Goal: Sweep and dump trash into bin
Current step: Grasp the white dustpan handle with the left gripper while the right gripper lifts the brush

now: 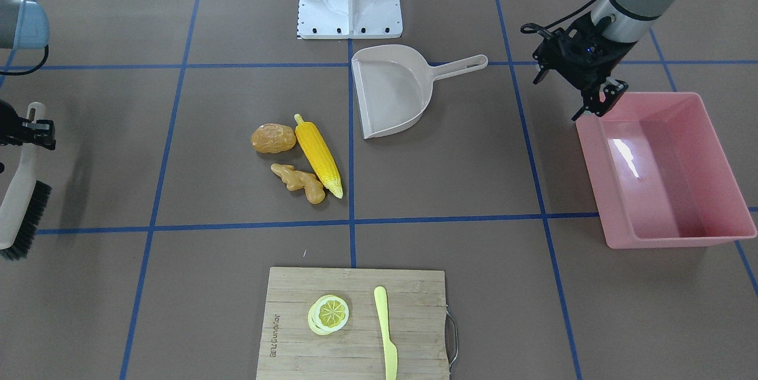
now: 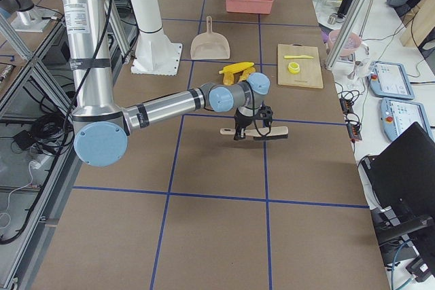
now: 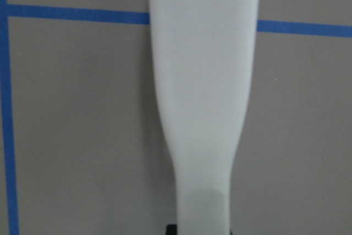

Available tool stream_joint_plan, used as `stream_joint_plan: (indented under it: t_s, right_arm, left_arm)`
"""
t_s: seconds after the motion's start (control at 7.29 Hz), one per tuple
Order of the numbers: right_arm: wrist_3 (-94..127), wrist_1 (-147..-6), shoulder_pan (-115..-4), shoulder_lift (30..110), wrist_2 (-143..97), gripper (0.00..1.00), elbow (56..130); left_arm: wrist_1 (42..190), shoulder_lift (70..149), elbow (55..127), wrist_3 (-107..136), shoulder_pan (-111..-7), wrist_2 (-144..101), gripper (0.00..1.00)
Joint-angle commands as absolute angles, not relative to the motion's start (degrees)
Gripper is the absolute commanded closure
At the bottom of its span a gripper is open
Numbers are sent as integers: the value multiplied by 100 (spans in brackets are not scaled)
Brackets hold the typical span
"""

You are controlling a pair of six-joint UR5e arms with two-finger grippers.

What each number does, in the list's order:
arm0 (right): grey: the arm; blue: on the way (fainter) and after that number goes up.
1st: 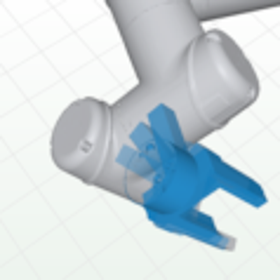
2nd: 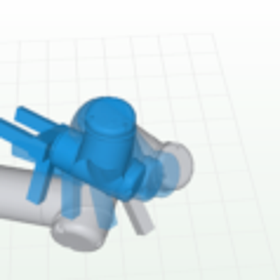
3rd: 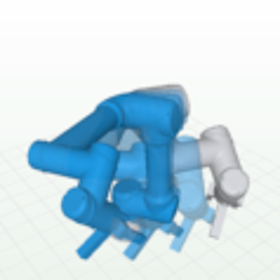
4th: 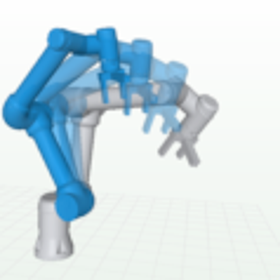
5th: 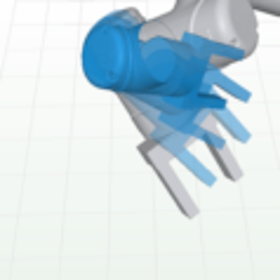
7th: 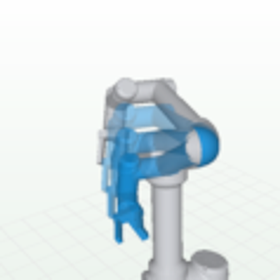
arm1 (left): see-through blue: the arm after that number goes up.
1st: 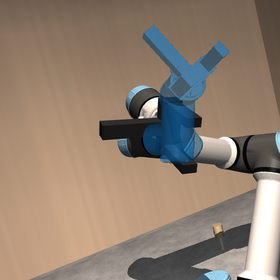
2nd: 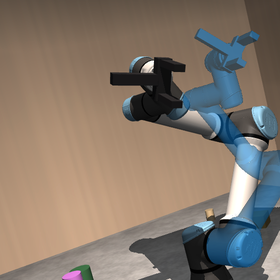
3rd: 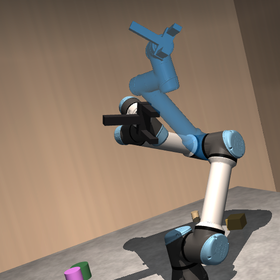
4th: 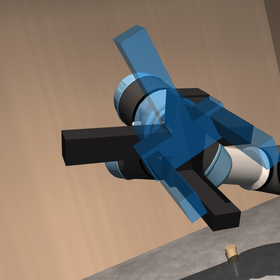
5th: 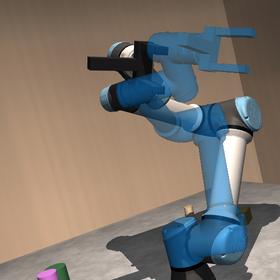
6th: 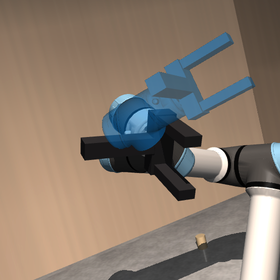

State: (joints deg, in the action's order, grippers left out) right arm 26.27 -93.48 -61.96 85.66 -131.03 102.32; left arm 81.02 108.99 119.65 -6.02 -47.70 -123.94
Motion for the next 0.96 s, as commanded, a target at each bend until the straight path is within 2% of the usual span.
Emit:
stream_joint_plan:
  t_s: [0.0,0.82]
  right_arm:
    - [2672,-9325,-6196,8525,-13105,100,10300]
    - [3270,-9308,-6022,8342,-13394,100,10626]
  left_arm:
    - [8007,11083,11980,-624,-3942,-12366,1]
    - [8042,11232,12040,-1205,-2728,-10797,1]
